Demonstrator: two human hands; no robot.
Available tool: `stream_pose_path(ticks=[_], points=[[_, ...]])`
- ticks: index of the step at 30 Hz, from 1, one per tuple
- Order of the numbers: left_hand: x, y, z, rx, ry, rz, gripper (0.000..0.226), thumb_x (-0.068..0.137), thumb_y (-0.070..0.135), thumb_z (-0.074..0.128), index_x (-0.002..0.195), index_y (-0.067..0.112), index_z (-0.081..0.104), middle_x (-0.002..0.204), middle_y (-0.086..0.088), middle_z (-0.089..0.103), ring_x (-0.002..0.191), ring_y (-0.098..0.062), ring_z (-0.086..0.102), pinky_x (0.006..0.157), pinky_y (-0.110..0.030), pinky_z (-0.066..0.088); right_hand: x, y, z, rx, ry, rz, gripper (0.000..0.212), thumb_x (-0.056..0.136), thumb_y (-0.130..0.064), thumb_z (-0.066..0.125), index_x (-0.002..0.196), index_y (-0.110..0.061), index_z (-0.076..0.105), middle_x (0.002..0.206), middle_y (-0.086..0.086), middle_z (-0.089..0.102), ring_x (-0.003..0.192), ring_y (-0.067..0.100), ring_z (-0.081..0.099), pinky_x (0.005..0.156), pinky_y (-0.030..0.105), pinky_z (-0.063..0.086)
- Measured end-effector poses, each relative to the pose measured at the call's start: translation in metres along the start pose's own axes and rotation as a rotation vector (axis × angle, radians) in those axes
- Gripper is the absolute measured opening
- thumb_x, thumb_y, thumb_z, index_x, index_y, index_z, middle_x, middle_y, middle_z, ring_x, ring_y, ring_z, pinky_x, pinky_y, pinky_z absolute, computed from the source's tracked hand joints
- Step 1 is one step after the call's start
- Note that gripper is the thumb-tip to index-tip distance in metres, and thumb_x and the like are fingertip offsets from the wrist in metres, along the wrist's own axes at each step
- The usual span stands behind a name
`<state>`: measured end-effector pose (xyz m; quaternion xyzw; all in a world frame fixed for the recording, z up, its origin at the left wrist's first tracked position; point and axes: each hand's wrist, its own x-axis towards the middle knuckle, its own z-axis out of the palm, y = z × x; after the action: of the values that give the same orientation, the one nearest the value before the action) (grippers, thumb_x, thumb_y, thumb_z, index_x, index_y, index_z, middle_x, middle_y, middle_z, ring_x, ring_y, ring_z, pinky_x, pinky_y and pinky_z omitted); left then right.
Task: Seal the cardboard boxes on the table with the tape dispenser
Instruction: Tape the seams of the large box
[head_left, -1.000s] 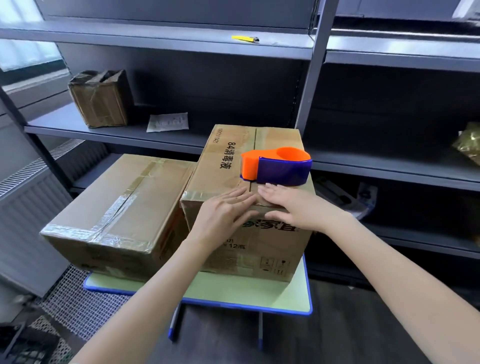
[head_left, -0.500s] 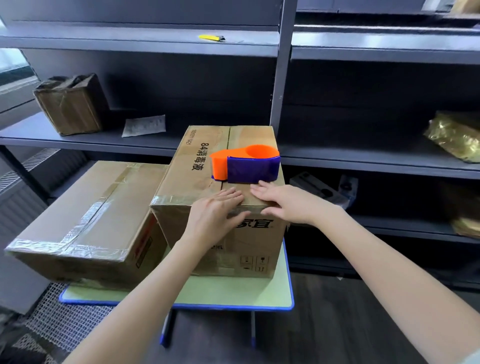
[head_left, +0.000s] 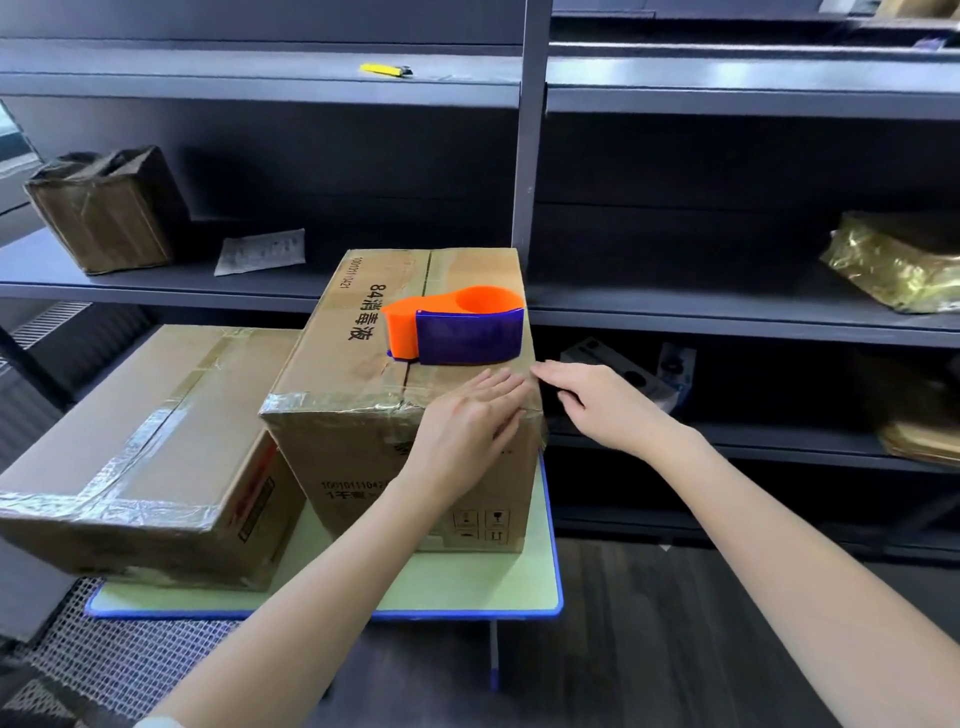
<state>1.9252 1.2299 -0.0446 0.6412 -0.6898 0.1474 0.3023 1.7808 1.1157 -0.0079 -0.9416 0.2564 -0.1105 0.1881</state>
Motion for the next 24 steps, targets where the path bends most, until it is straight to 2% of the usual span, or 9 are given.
stream_pose_path(ticks=[5,10,14,17,19,24], points=[[0.000,0.003,0.009,0.005,0.019,0.027,0.031,0.089,0.019,0.051,0.108,0.006,0.071,0.113,-0.007,0.068,0.108,-0.019,0.064,0.096,-0.032,0.049,0.002,-0.001,-0.001,-0.144,-0.093,-0.095,0.060,0.090,-0.005,0.056,0.144,-0.015,0.033,0.151,-0.004,0.030,0.141,0.008,0.021,0.114,0.021,0.014],[-0.001,0.005,0.016,-0.015,0.077,0.003,0.031,0.088,0.020,0.051,0.106,0.005,0.071,0.111,-0.007,0.069,0.106,-0.019,0.065,0.097,-0.031,0.048,0.008,-0.004,-0.009,-0.218,-0.166,-0.125,0.062,0.090,-0.015,0.061,0.145,-0.014,0.032,0.152,-0.003,0.029,0.140,0.009,0.025,0.115,0.023,0.017],[-0.006,0.006,0.013,0.014,0.021,0.005,0.041,0.081,0.019,0.048,0.113,0.002,0.068,0.119,-0.009,0.065,0.113,-0.021,0.061,0.101,-0.033,0.045,0.016,-0.010,-0.015,-0.336,-0.187,-0.137,0.060,0.088,-0.028,0.063,0.142,-0.017,0.038,0.147,-0.002,0.039,0.134,0.016,0.038,0.110,0.030,0.028],[-0.008,0.009,0.013,0.059,0.032,-0.004,0.045,0.082,0.033,0.055,0.112,0.003,0.068,0.118,-0.008,0.065,0.112,-0.019,0.062,0.102,-0.030,0.043,0.018,-0.018,-0.019,-0.427,-0.179,-0.160,0.052,0.088,-0.031,0.062,0.136,-0.018,0.048,0.134,0.000,0.054,0.121,0.021,0.049,0.100,0.034,0.039],[-0.006,0.009,0.018,0.111,0.064,0.012,0.049,0.083,0.043,0.058,0.107,0.002,0.070,0.113,-0.008,0.068,0.108,-0.018,0.064,0.100,-0.029,0.044,0.019,-0.022,-0.023,-0.459,-0.195,-0.160,0.050,0.087,-0.032,0.062,0.134,-0.018,0.050,0.128,0.001,0.058,0.117,0.022,0.051,0.097,0.035,0.041],[-0.005,0.004,0.023,0.032,0.119,0.019,0.037,0.086,0.032,0.056,0.104,0.004,0.072,0.109,-0.008,0.069,0.105,-0.020,0.065,0.093,-0.035,0.051,0.022,-0.023,-0.027,-0.477,-0.265,-0.155,0.055,0.088,-0.037,0.061,0.137,-0.017,0.047,0.128,0.003,0.057,0.117,0.022,0.049,0.098,0.033,0.038]])
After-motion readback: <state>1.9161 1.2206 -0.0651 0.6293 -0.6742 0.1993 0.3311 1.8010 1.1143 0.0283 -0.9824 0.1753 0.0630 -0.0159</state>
